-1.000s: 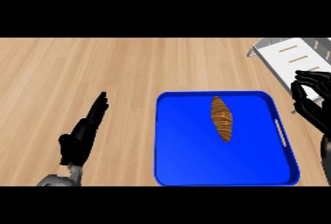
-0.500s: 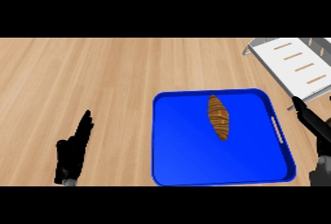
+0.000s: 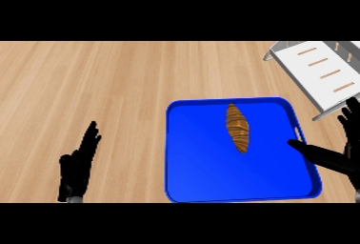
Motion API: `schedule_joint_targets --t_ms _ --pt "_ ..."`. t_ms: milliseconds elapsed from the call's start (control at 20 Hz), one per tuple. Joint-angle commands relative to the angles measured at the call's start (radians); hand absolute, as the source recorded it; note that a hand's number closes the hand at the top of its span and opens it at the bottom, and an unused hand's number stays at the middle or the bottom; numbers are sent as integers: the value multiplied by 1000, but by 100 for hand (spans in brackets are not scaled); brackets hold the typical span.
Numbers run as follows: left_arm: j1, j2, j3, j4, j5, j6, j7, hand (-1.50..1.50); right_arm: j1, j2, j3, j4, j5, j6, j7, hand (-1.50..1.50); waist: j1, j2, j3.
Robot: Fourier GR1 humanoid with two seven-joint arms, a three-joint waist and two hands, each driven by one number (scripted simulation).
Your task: Pick the croissant from the tray and place it in the tiered basket
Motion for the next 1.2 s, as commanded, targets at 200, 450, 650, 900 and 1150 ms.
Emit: schedule_joint_targets --t_ms 200,450,650,900,1150 --pt "20 -23 -19 25 -10 1 -3 0 -62 -246 207 -134 242 126 495 -150 16 5 -5" --pt "-24 15 33 55 10 -40 -11 0 -255 -218 283 -193 411 158 840 -150 14 5 0" --pt "-16 -9 6 58 -7 -30 12 0 -360 -122 376 -159 530 214 996 -150 16 5 0" --pt "5 -43 -5 48 -29 4 -4 0 -428 -13 422 1 597 287 984 -150 13 5 1" --pt "27 -38 -4 35 -19 -22 -23 0 -452 6 431 80 567 406 1012 -150 11 4 1"
